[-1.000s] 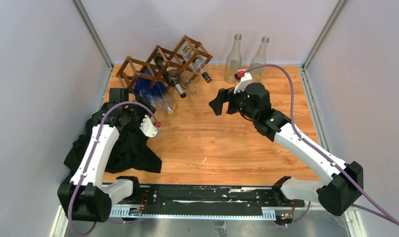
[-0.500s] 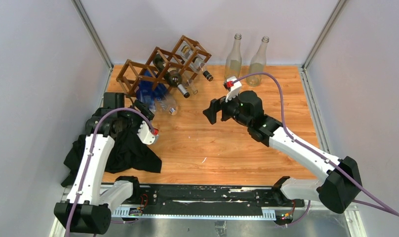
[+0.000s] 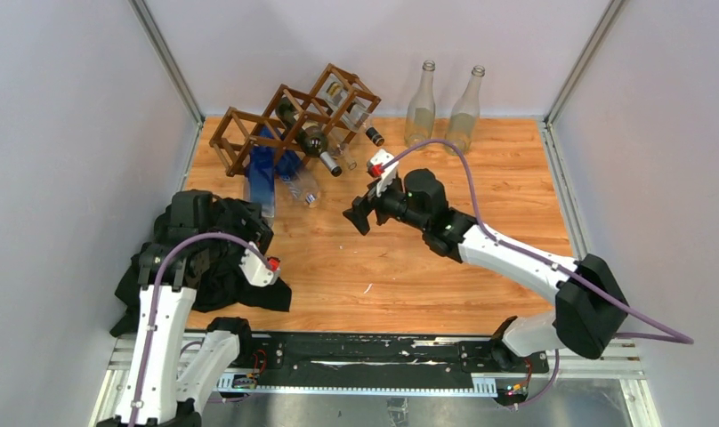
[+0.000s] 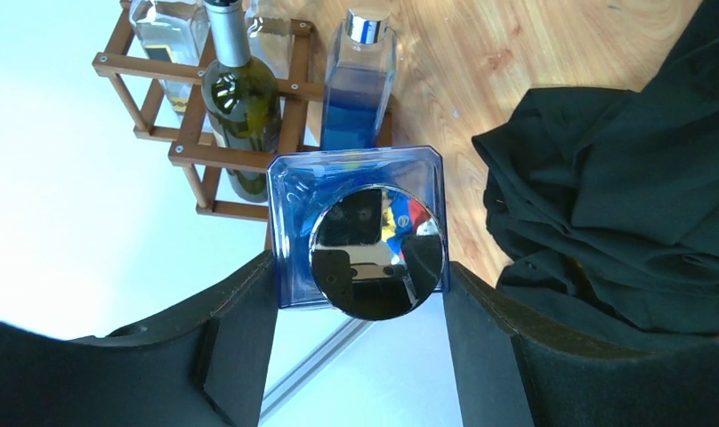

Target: Take the wine bottle off the wine rack

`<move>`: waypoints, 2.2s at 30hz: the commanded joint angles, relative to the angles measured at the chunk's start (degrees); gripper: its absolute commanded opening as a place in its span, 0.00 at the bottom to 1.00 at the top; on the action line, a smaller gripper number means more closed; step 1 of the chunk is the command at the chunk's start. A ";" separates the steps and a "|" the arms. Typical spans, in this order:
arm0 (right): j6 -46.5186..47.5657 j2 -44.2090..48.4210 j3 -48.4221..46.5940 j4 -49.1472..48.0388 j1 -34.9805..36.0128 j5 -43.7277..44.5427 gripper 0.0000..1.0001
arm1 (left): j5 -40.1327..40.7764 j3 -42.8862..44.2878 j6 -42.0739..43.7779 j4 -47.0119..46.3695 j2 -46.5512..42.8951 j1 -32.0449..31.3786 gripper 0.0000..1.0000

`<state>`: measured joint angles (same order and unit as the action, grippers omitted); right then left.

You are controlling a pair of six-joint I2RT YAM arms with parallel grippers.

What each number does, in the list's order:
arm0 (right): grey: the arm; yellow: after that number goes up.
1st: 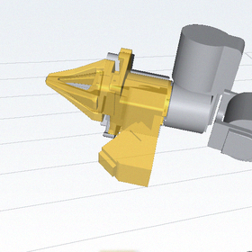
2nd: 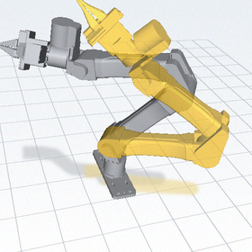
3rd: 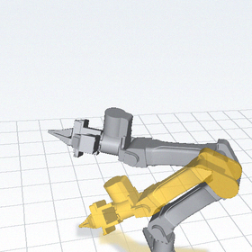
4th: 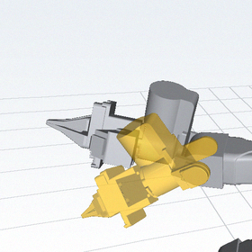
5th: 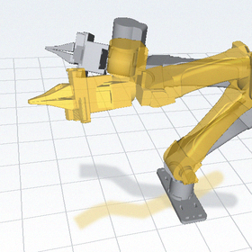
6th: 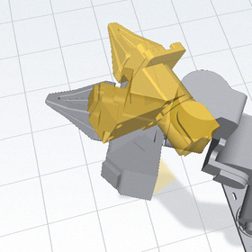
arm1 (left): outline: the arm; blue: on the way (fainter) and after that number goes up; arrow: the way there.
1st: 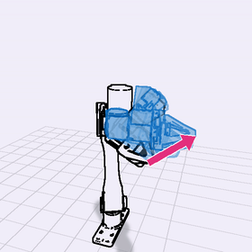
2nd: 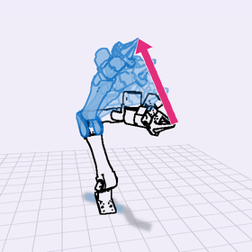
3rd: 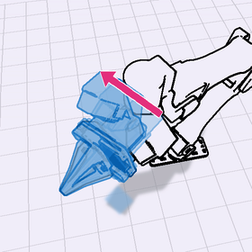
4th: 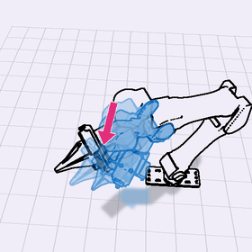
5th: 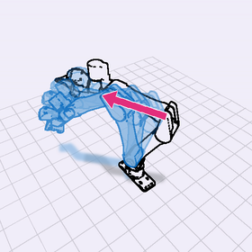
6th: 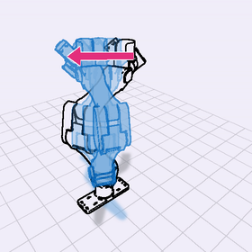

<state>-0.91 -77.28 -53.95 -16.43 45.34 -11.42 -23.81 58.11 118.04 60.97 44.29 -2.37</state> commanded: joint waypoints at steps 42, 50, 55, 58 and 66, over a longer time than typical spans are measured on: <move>22.70 -14.34 6.19 -31.23 21.45 3.38 1.00 | -16.68 14.67 -20.66 14.88 -1.43 -2.48 0.00; 22.33 -21.59 0.86 -35.05 20.69 2.13 1.00 | -16.16 15.75 -22.72 16.46 -1.24 -4.74 0.00; 21.91 -24.44 -1.21 -34.52 20.51 -2.84 1.00 | -16.40 16.76 -23.72 16.58 -0.77 -5.70 0.00; 21.56 -26.31 -2.61 -34.90 20.19 -3.97 1.00 | -17.05 17.46 -24.13 16.77 -0.68 -6.05 0.00; 20.79 -26.87 -5.13 -34.06 19.35 -6.70 0.70 | -17.60 18.40 -25.25 16.90 -0.07 -6.77 0.00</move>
<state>20.32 -104.71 -57.19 -49.39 65.39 -15.44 -36.25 73.21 91.88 84.36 44.86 -8.49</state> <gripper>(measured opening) 0.868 0.646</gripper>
